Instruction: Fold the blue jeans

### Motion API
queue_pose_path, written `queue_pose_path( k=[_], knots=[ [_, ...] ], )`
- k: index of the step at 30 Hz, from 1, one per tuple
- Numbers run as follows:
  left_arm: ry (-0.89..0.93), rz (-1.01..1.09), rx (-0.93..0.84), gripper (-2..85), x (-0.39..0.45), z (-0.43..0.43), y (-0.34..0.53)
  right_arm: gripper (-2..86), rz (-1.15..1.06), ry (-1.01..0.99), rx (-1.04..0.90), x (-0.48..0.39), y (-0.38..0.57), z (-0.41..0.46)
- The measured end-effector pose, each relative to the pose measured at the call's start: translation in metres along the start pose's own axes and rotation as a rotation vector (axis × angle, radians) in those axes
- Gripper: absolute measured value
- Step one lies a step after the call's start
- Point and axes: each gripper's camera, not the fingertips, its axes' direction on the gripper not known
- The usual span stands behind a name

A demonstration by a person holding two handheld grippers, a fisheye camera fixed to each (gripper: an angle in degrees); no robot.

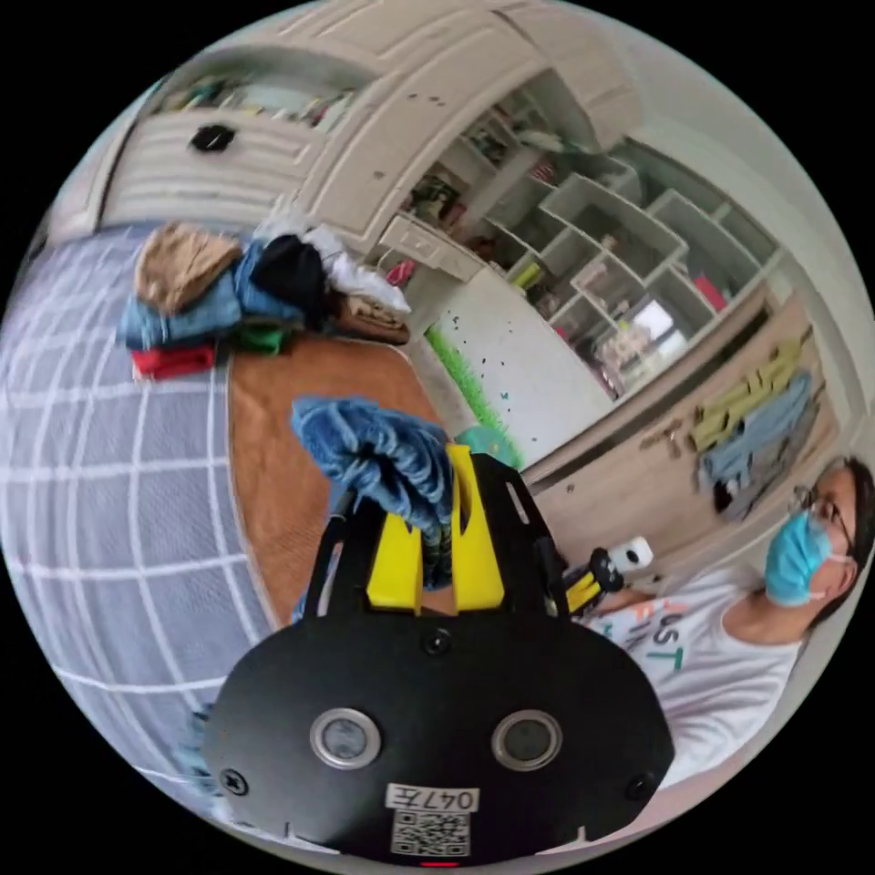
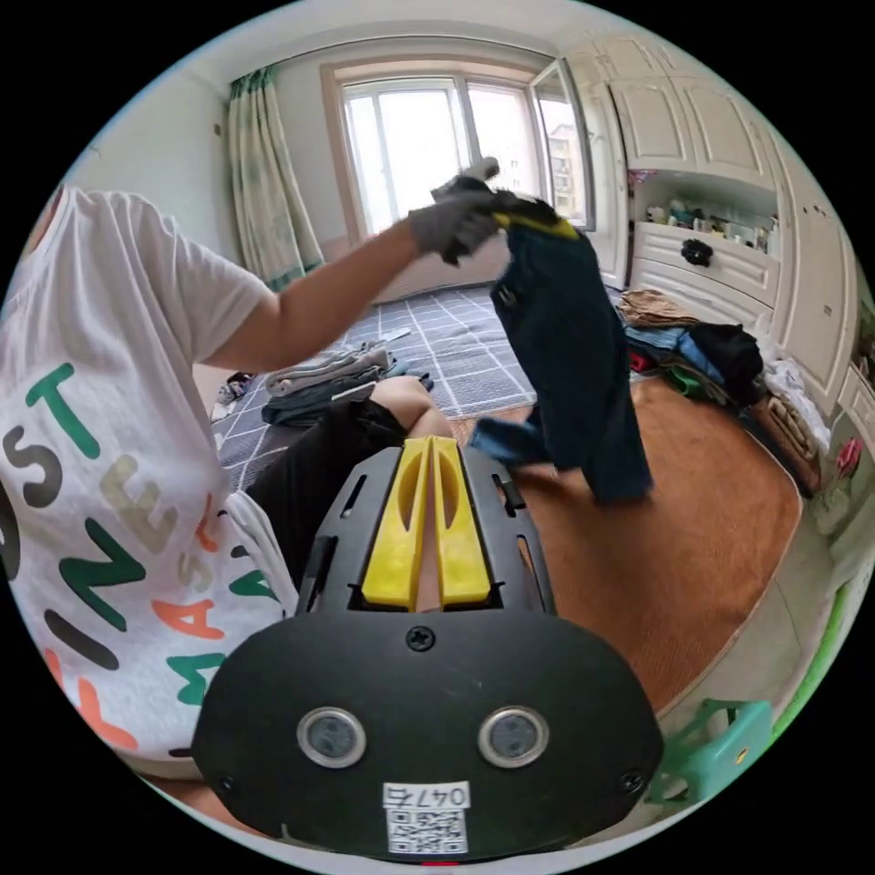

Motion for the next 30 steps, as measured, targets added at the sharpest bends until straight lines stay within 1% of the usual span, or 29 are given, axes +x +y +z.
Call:
queue_pose_path(
  k=[1, 2, 4, 5, 6, 7, 8, 9, 10, 11, 12, 13, 14, 16, 17, 18, 19, 20, 22, 23, 24, 25, 26, 28, 29, 30],
  knots=[
    [-0.122, 0.09, -0.059, 0.4, 0.046, -0.028, -0.022, -1.1, 0.021, 0.005, 0.007, 0.007, 0.006, -0.006],
    [-0.189, 0.13, -0.091, 0.4, 0.069, -0.04, -0.032, -1.1, 0.032, 0.002, 0.012, 0.011, 0.009, -0.008],
    [-0.457, 0.3, -0.232, 0.5, 0.155, -0.065, -0.068, -1.1, 0.08, -0.02, 0.041, 0.026, 0.019, -0.017],
    [-0.507, 0.35, -0.272, 0.6, 0.175, -0.063, -0.074, -1.1, 0.091, -0.025, 0.049, 0.029, 0.022, -0.019],
    [-0.561, 0.416, -0.348, 0.7, 0.208, -0.052, -0.085, -1.1, 0.115, -0.032, 0.064, 0.037, 0.026, -0.021],
    [-0.586, 0.444, -0.428, 0.9, 0.232, -0.027, -0.094, -1.1, 0.141, -0.038, 0.073, 0.044, 0.03, -0.023],
    [-0.601, 0.453, -0.472, 1.1, 0.242, -0.008, -0.098, -1.2, 0.154, -0.041, 0.077, 0.048, 0.032, -0.023],
    [-0.625, 0.462, -0.557, 1.4, 0.254, 0.036, -0.1, -1.2, 0.187, -0.042, 0.092, 0.056, 0.034, -0.025],
    [-0.638, 0.459, -0.641, 1.7, 0.258, 0.089, -0.097, -1.2, 0.221, -0.039, 0.113, 0.063, 0.036, -0.029],
    [-0.636, 0.447, -0.684, 1.9, 0.257, 0.119, -0.095, -1.2, 0.237, -0.037, 0.122, 0.067, 0.037, -0.032],
    [-0.608, 0.404, -0.775, 2.2, 0.249, 0.182, -0.087, -1.2, 0.267, -0.027, 0.131, 0.073, 0.039, -0.037],
    [-0.55, 0.35, -0.858, 2.4, 0.237, 0.247, -0.074, -1.2, 0.291, -0.004, 0.134, 0.078, 0.042, -0.043],
    [-0.507, 0.316, -0.89, 2.6, 0.23, 0.278, -0.066, -1.2, 0.301, 0.01, 0.136, 0.08, 0.043, -0.047],
    [-0.307, 0.074, -0.968, 2.9, 0.202, 0.391, -0.028, -1.2, 0.34, 0.066, 0.129, 0.087, 0.052, -0.062],
    [-0.284, 0.029, -0.984, 3.0, 0.2, 0.415, -0.016, -1.2, 0.351, 0.081, 0.125, 0.089, 0.055, -0.066],
    [-0.289, -0.033, -0.985, 3.4, 0.206, 0.453, 0.006, -1.2, 0.373, 0.114, 0.114, 0.091, 0.061, -0.074],
    [-0.393, -0.067, -0.99, 3.9, 0.219, 0.48, 0.023, -1.2, 0.391, 0.148, 0.103, 0.093, 0.069, -0.081],
    [-0.46, -0.06, -0.987, 4.2, 0.228, 0.489, 0.028, -1.2, 0.402, 0.166, 0.095, 0.095, 0.072, -0.083],
    [-0.705, -0.01, -0.921, 5.2, 0.266, 0.506, 0.035, -1.2, 0.466, 0.227, 0.071, 0.104, 0.088, -0.09],
    [-0.732, 0.003, -0.895, 5.4, 0.273, 0.506, 0.033, -1.2, 0.485, 0.235, 0.068, 0.107, 0.092, -0.091],
    [-0.728, 0.005, -0.821, 5.6, 0.283, 0.5, 0.028, -1.2, 0.526, 0.248, 0.067, 0.115, 0.097, -0.093],
    [-0.674, -0.023, -0.728, 5.8, 0.285, 0.487, 0.021, -1.2, 0.567, 0.263, 0.073, 0.123, 0.101, -0.094],
    [-0.631, -0.046, -0.678, 5.8, 0.284, 0.479, 0.018, -1.2, 0.587, 0.27, 0.079, 0.127, 0.102, -0.094],
    [-0.422, -0.156, -0.512, 6.5, 0.274, 0.453, 0.011, -1.2, 0.655, 0.323, 0.108, 0.139, 0.102, -0.098],
    [-0.371, -0.178, -0.485, 7.1, 0.272, 0.452, 0.011, -1.2, 0.675, 0.354, 0.118, 0.141, 0.101, -0.1],
    [-0.263, -0.193, -0.466, 8.4, 0.27, 0.456, 0.013, -1.2, 0.716, 0.432, 0.145, 0.143, 0.1, -0.105]
  ],
)
